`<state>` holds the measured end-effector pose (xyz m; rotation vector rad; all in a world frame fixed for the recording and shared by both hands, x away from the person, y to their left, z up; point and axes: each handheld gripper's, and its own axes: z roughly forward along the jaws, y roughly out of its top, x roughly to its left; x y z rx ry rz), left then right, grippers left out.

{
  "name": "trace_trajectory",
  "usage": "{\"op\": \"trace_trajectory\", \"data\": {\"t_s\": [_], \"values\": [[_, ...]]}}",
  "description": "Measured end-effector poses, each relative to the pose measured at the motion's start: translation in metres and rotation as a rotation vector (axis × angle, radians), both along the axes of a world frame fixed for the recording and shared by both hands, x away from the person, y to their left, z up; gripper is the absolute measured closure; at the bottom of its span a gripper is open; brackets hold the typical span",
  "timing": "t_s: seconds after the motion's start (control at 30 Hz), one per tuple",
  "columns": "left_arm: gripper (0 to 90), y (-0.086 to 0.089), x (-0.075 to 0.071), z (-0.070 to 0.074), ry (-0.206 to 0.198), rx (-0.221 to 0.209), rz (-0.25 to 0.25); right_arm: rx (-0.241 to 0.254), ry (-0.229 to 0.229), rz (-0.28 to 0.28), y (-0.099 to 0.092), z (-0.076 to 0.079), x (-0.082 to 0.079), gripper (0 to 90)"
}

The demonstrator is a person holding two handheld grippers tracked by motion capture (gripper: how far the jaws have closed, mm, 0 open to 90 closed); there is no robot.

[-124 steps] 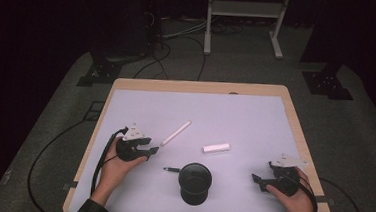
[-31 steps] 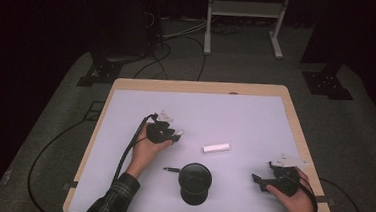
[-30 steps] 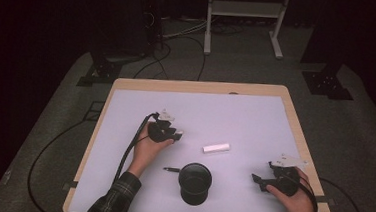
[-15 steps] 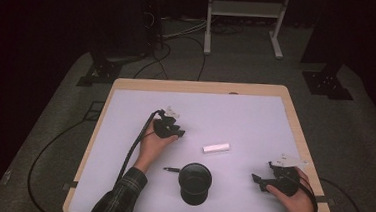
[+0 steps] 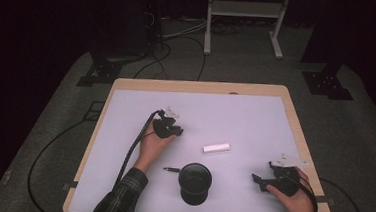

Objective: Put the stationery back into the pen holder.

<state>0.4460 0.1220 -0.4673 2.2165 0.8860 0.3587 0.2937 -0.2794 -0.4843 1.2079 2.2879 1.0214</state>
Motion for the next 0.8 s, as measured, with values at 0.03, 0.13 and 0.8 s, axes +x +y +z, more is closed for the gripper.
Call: {"op": "trace_trajectory", "data": {"t_s": [0.03, 0.13, 0.8], "values": [[78.7, 0.0, 0.0, 0.0, -0.002, 0.0, -0.003, 0.0, 0.0, 0.0, 0.0, 0.0, 0.0, 16.1], [78.8, 0.0, 0.0, 0.0, -0.002, -0.004, -0.002, 0.0, 0.0, 0.0, 0.0, 0.0, 0.0, 16.1], [78.9, 0.013, -0.013, 0.031, -0.029, -0.124, -0.021, 0.0, 0.001, 0.0, 0.0, 0.0, 0.0, 16.1]]}}
